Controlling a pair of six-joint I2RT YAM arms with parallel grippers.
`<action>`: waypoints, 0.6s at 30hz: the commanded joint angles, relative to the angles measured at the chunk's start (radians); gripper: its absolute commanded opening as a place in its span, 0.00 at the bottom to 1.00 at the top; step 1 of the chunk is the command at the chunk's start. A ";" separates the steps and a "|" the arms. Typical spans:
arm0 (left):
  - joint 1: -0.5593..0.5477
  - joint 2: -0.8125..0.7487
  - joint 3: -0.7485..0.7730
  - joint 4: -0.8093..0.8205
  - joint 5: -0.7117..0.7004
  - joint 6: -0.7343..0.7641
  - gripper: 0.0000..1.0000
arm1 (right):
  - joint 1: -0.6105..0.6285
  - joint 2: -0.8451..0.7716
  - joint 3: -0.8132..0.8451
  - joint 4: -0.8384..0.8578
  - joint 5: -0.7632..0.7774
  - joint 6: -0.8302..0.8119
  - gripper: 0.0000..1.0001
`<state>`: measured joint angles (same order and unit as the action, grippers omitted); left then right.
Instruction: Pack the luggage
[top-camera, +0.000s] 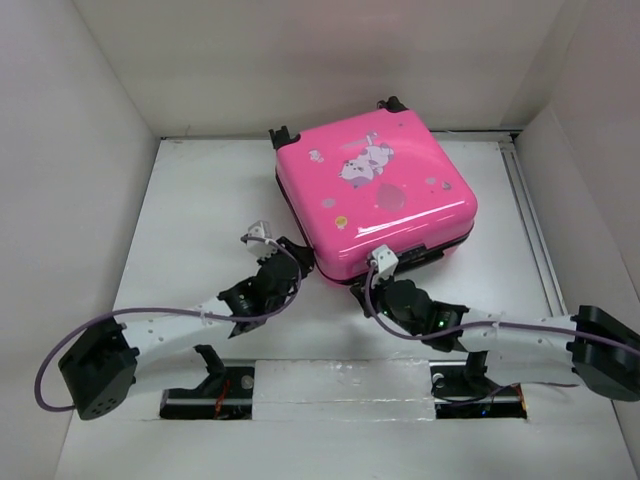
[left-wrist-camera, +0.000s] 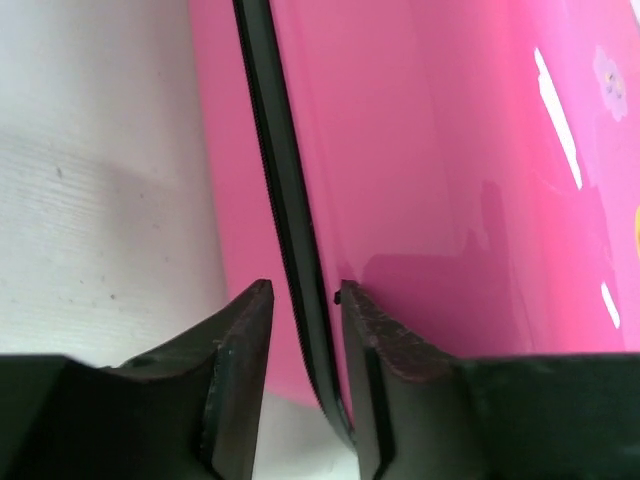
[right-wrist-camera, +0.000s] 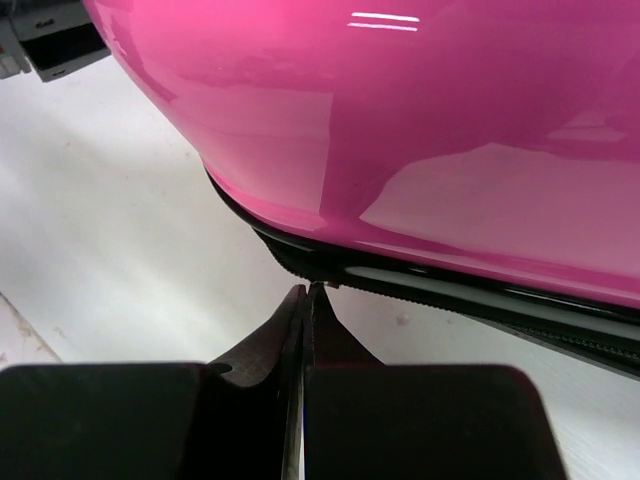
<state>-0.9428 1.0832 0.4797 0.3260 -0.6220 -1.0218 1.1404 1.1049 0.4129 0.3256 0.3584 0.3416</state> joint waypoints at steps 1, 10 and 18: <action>-0.085 -0.008 0.079 0.160 0.321 0.009 0.33 | 0.098 -0.094 0.052 0.015 -0.230 0.074 0.00; 0.112 -0.195 0.137 0.094 0.053 0.189 1.00 | 0.098 -0.329 0.032 -0.206 -0.196 0.054 0.00; 0.749 0.432 0.633 0.087 0.701 0.102 1.00 | 0.098 -0.350 -0.003 -0.237 -0.207 0.054 0.00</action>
<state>-0.3256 1.3045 0.9836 0.4183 -0.2199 -0.8776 1.2007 0.7944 0.4084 0.0063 0.2848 0.3603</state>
